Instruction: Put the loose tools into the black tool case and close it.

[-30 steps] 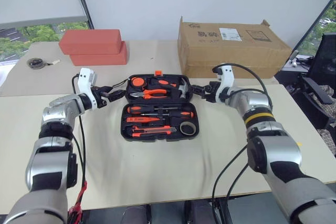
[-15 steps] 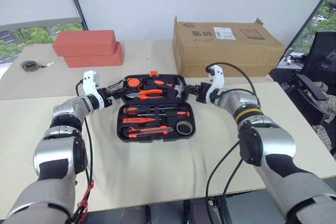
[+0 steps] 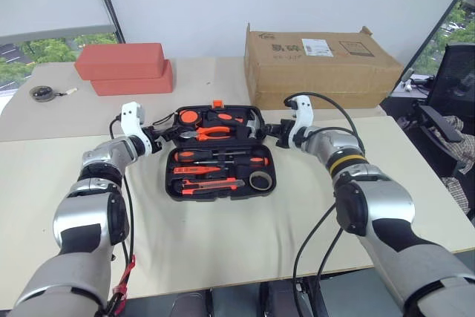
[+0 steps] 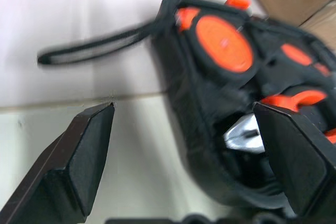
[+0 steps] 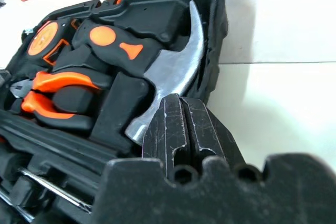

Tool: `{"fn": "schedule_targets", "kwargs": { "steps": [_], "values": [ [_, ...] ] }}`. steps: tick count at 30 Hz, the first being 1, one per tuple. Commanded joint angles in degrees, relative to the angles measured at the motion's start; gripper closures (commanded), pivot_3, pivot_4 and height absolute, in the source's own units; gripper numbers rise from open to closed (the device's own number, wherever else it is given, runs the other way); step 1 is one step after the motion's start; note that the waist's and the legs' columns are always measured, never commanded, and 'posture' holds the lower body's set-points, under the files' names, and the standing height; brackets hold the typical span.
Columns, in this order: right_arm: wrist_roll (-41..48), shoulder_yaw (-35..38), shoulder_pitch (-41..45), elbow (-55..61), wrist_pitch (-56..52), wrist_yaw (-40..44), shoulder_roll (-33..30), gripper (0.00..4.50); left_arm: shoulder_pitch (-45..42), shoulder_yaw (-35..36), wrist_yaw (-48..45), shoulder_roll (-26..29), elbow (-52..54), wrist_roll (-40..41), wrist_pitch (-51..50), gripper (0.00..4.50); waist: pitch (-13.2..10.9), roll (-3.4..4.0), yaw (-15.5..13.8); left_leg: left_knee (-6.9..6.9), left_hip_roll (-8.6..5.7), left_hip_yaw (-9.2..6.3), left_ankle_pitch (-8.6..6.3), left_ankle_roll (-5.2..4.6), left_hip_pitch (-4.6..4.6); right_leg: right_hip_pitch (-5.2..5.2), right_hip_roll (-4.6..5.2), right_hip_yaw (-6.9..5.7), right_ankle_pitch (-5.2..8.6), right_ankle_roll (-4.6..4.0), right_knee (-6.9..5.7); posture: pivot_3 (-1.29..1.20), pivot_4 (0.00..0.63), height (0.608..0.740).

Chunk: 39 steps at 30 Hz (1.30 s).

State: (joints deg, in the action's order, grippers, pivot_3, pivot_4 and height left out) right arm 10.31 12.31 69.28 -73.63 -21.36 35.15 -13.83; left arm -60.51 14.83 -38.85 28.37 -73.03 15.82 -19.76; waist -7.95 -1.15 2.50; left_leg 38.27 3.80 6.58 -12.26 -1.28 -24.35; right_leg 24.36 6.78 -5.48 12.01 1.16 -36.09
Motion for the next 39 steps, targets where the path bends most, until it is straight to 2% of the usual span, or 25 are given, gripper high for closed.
{"fn": "schedule_targets", "kwargs": {
  "steps": [1,2,7,8,11,12,17,20,21,22,31,39],
  "values": [
    [-0.33,0.33,0.75,0.87,2.28,-0.1,-0.7,4.5,-2.33,1.79,2.37,-0.79,-0.23,0.13,1.19,0.7,0.0,0.0,-0.04,0.0,0.0,0.0,0.0,0.0,0.0,0.0,0.0,0.0,0.0,0.0,-0.01,0.0,0.15,0.713],
    [-0.49,0.23,0.62,0.94,2.48,-0.1,-0.82,4.5,-2.42,2.02,2.67,-1.0,-0.32,0.23,1.16,0.94,0.0,0.0,-0.06,0.0,0.0,0.0,0.0,0.0,0.0,0.0,0.0,0.0,0.0,0.0,0.0,0.0,0.15,0.713],
    [-0.73,0.21,0.16,1.14,3.1,0.01,-1.64,4.5,-2.41,2.92,2.24,-1.5,-0.27,0.15,1.02,2.93,0.0,0.0,0.02,0.0,-0.01,0.0,0.0,0.0,0.02,-0.01,0.01,0.0,-0.01,0.0,-0.01,0.0,0.15,0.713],
    [-0.82,0.17,0.06,1.21,3.21,0.04,-1.78,4.5,-2.34,3.13,2.13,-1.48,-0.25,0.22,0.89,3.14,0.0,0.0,0.04,0.0,-0.01,0.0,0.0,0.0,0.02,-0.01,0.01,0.0,-0.01,0.01,-0.01,0.0,0.15,0.713],
    [-0.65,0.37,-0.2,1.3,3.01,0.25,-2.29,4.5,-1.72,3.53,0.72,-1.03,0.05,0.27,0.32,4.2,0.0,0.0,0.08,-0.03,-0.01,0.01,0.0,0.0,0.04,-0.01,0.01,0.0,-0.01,0.01,0.0,0.0,0.15,0.713],
    [-0.47,0.5,-0.37,1.36,2.83,0.56,-2.51,4.5,-1.33,3.63,0.13,-0.72,0.26,0.26,0.07,4.44,0.0,0.0,0.09,-0.04,-0.01,0.01,0.0,0.01,0.04,-0.01,0.01,0.0,-0.01,0.01,0.0,0.0,0.15,0.713],
    [-0.12,0.01,-1.41,2.26,1.55,5.1,-2.88,4.5,0.19,4.37,-2.51,0.6,1.57,0.66,-1.82,4.44,0.0,0.0,0.14,-0.11,-0.01,0.01,0.14,0.24,0.04,0.0,0.01,-0.01,-0.01,0.01,0.02,0.0,0.15,0.713],
    [-0.28,-0.51,-2.31,3.07,0.66,6.89,-2.98,3.74,1.59,4.55,-4.28,1.48,3.11,1.06,-3.44,4.5,0.0,0.0,0.38,-0.15,-0.01,0.02,0.14,0.25,0.05,0.01,0.01,0.0,0.0,0.02,0.04,0.0,0.15,0.713],
    [-0.16,-0.46,-2.52,3.3,0.13,6.89,-3.06,3.29,2.11,4.51,-4.61,1.72,3.79,1.17,-3.94,4.5,0.0,0.0,0.47,-0.18,-0.01,0.03,0.14,0.26,0.06,0.02,0.01,0.0,0.0,0.02,0.04,0.0,0.15,0.713],
    [0.42,-0.06,-2.66,3.64,-0.97,7.33,-3.17,3.05,2.67,4.49,-4.74,1.98,4.68,1.32,-4.45,4.5,0.0,0.0,0.57,-0.2,-0.01,0.03,0.15,0.27,0.06,0.03,0.01,0.0,0.0,0.02,0.04,0.0,0.15,0.713],
    [3.54,1.89,-3.05,6.45,-7.78,8.97,-2.67,3.05,7.22,4.85,-4.51,1.38,15.22,3.99,-10.4,4.5,0.0,0.0,1.4,-0.28,-0.01,0.03,0.18,0.33,0.09,0.05,0.01,0.01,0.0,0.02,0.03,0.0,0.15,0.713],
    [4.3,2.13,-2.1,5.67,-9.15,7.93,-0.91,3.05,8.92,5.19,-2.55,0.42,19.52,5.12,-12.24,4.5,0.0,0.0,1.15,-0.29,-0.01,0.02,0.19,0.35,0.09,0.04,0.01,0.02,0.0,0.02,0.03,0.0,0.15,0.713]
  ]
}}
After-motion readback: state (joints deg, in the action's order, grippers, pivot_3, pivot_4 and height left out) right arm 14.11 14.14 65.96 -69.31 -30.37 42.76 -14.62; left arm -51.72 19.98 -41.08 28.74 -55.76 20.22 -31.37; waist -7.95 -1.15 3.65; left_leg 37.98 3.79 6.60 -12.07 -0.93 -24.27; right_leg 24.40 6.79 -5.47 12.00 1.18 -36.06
